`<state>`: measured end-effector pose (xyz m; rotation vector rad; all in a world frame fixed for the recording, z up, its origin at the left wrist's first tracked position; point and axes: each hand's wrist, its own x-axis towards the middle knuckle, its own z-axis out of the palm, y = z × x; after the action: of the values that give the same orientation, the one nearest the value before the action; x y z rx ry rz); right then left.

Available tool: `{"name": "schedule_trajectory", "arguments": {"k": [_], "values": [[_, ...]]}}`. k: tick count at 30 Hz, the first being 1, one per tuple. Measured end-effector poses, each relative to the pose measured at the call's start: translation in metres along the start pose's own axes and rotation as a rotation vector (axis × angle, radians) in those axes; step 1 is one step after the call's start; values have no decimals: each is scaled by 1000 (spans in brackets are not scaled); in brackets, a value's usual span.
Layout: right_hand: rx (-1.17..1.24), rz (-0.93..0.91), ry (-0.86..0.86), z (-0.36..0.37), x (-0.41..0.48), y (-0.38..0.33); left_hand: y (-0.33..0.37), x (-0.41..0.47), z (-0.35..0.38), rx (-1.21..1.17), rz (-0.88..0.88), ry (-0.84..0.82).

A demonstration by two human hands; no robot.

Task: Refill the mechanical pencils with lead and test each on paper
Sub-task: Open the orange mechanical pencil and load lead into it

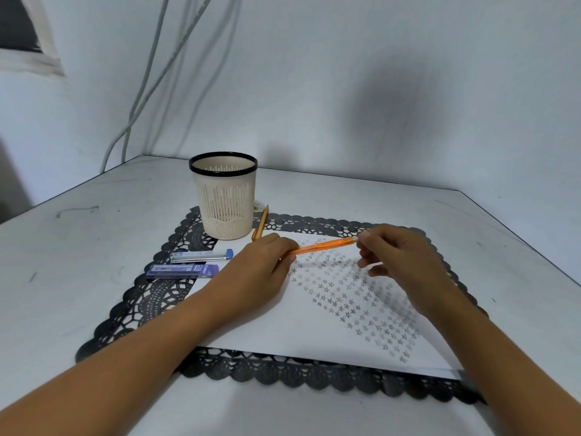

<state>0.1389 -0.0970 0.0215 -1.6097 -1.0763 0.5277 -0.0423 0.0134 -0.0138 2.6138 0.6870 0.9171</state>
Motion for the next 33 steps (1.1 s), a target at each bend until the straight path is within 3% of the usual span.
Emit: {"name": "schedule_trajectory", "arguments": {"k": [4,8,14,17,23,33], "values": [[28,16,108,-8,5,3,-4,1,-1,7,-20,-8],[-78,-9,107,-11,7,5,1,-1,-1,-18,-41,-31],[-656,-155,29,-19,13,17,3,-7,1,-13,-21,-114],[-831,-177,-45,-24,15,24,1,-8,5,17,19,-124],[-953,-185,-156,-20,14,25,1,-8,8,103,50,-146],[-958,-162,-193,-20,17,28,3,-8,7,138,40,-184]]}}
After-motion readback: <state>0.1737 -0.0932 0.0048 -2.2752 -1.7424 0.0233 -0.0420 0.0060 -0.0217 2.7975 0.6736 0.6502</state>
